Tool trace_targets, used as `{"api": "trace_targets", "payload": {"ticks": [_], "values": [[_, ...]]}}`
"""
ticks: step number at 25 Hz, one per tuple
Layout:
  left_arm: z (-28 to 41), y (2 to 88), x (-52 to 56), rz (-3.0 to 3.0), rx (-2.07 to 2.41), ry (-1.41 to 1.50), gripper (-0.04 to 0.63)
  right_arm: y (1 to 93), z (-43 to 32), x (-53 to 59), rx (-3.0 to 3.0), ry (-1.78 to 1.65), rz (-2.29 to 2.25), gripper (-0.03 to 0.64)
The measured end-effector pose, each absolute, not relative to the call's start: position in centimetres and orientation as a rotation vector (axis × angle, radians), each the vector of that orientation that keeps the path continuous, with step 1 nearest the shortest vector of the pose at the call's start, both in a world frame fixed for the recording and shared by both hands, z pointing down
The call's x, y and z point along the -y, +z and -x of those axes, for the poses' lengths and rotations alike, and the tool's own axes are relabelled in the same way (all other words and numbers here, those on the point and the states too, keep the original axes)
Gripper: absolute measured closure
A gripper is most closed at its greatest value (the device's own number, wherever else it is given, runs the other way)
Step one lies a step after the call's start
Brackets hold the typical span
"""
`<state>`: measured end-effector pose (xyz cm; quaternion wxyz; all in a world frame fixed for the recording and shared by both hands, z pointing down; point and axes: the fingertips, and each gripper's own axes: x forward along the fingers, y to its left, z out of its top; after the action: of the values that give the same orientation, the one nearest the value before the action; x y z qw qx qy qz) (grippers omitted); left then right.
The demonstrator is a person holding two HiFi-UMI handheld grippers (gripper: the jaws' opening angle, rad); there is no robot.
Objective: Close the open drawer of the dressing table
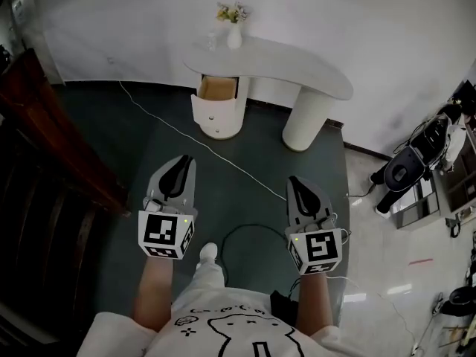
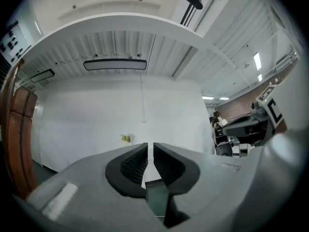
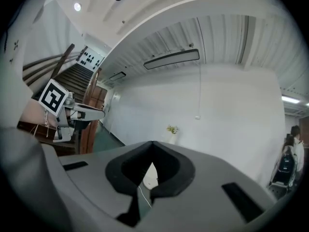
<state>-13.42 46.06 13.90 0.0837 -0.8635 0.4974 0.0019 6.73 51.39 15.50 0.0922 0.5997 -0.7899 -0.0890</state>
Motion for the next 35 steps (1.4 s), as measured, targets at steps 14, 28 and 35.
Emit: {"api": "trace_targets", "payload": {"ticks": [14,28,35], "values": [[14.6,16.3,-27.6,2.691,-1.453,0.006,0.229,15.4,-4.4,-33.2,2.304,-0.238,-1.793,0.623],[16.0,20.6,-17.0,2.744,-1.544,-0.007,0.230,18.9,-4.2,-23.7,2.312,-0.128,-1.802,0.623],[13.5,22.1,-11.8,2.723,-1.568,-0.101,0.230,20.0,-6.8,-17.0,2.340,-0.083,-1.776,0.623]]}}
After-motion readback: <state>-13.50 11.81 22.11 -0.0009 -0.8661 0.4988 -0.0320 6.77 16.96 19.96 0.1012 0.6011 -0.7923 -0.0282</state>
